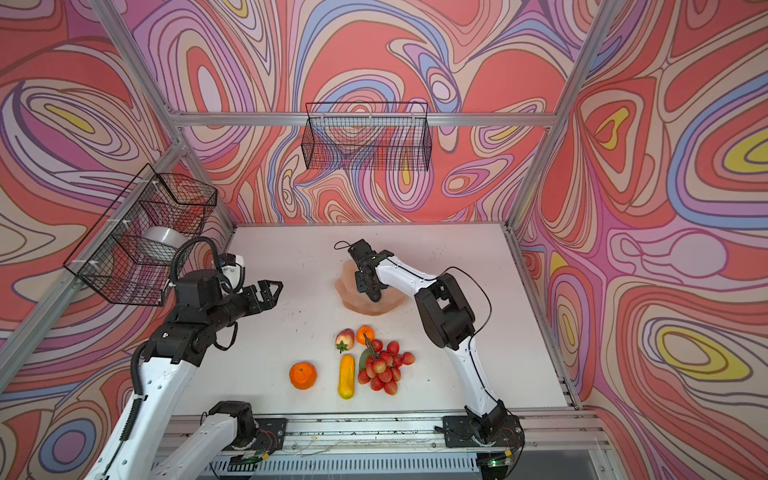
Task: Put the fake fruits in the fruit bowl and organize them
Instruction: 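Carry the avocado with the right gripper into the peach bowl and release, then grasp the yellow fruit with the left gripper while the right gripper withdraws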
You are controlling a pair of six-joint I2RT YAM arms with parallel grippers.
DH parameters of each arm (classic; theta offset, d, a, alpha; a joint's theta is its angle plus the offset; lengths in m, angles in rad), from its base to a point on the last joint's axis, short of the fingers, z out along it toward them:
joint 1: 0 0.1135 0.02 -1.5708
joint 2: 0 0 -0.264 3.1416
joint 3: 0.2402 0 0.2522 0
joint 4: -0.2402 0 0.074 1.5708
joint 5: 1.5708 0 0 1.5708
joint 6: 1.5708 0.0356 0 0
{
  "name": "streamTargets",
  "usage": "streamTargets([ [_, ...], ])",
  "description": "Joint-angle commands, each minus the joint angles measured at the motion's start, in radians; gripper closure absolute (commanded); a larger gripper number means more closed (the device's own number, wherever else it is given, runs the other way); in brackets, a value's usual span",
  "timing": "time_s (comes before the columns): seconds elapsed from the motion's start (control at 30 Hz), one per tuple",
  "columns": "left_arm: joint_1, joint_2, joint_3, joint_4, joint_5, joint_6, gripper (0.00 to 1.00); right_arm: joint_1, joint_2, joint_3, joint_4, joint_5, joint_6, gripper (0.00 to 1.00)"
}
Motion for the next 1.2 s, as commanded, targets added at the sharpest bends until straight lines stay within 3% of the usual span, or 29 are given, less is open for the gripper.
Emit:
streamTargets([
  [0.0, -0.080, -0.017, 0.029, -0.148, 0.023, -0.048, 0.10, -0.009, -0.019, 0.000, 0.044, -0.030, 0.025, 0.44],
  [0.17, -0.294, 0.000, -0.011, -0.174, -0.049, -0.159, 0.12, -0.024, -0.199, -0.072, 0.122, 0.009, 0.030, 0.27],
  [0.3, -0.510, 0.034, -0.067, -0.163, -0.119, -0.272, 0.14, -0.027, -0.471, -0.314, 0.320, 0.042, 0.059, 0.08],
  [0.47, -0.770, 0.135, -0.070, -0.193, -0.236, -0.374, 0.15, -0.031, -0.757, -0.550, 0.382, 0.088, 0.113, 0.03],
  [0.57, -0.865, 0.239, -0.068, -0.173, -0.252, -0.406, 0.17, -0.033, -0.900, -0.679, 0.379, 0.110, 0.157, 0.03],
  [0.87, -0.944, 0.502, -0.023, -0.091, -0.224, -0.434, 0.21, -0.035, -1.206, -0.888, 0.287, 0.168, 0.242, 0.02],
  [1.17, -0.946, 0.680, -0.001, -0.060, -0.176, -0.445, 0.29, -0.038, -1.268, -0.874, 0.207, 0.225, 0.210, 0.02],
])
